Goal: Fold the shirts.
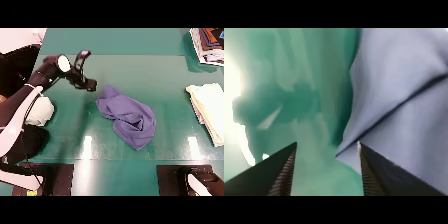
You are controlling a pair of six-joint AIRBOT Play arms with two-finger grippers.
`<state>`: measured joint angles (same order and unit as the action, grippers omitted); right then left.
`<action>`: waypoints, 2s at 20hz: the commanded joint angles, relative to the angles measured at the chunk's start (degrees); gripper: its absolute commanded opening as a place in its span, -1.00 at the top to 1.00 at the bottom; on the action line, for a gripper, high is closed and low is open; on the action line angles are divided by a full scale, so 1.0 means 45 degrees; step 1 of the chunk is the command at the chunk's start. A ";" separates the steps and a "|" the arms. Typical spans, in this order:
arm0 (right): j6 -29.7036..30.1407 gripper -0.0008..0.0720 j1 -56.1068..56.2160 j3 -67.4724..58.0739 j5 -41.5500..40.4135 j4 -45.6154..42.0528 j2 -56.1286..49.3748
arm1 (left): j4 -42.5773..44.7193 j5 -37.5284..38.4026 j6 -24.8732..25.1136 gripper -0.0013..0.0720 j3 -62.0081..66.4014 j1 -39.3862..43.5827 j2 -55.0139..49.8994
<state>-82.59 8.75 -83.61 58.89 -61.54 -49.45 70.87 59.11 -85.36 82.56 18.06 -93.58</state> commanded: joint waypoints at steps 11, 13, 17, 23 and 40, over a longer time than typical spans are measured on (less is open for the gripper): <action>-0.0015 0.93 -0.0005 0.0049 0.0787 -0.0029 -0.0044 | -0.2127 -0.1933 0.1302 0.90 -0.0709 0.0529 -0.1049; -0.0393 0.93 -0.0005 0.0053 0.1768 -0.0602 -0.0049 | -0.2084 -0.1171 0.1166 0.90 -0.0306 0.0141 -0.0695; -0.2127 0.93 -0.0005 0.2336 0.3458 -0.2521 0.0393 | -0.2011 -0.0704 0.1224 0.90 0.0491 -0.1341 0.0986; -0.2234 -0.37 0.0160 0.9204 0.2861 0.0471 -0.0787 | -0.1360 -0.0291 0.1316 0.89 0.0573 -0.2079 0.2089; 0.0126 0.93 0.4401 0.7174 -0.2565 0.3555 -0.7169 | -0.0680 -0.0160 0.1287 0.90 0.0976 -0.2079 0.2623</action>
<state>-82.19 29.17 -47.51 46.52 -40.58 -81.34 66.06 58.39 -79.46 85.78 8.75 -83.26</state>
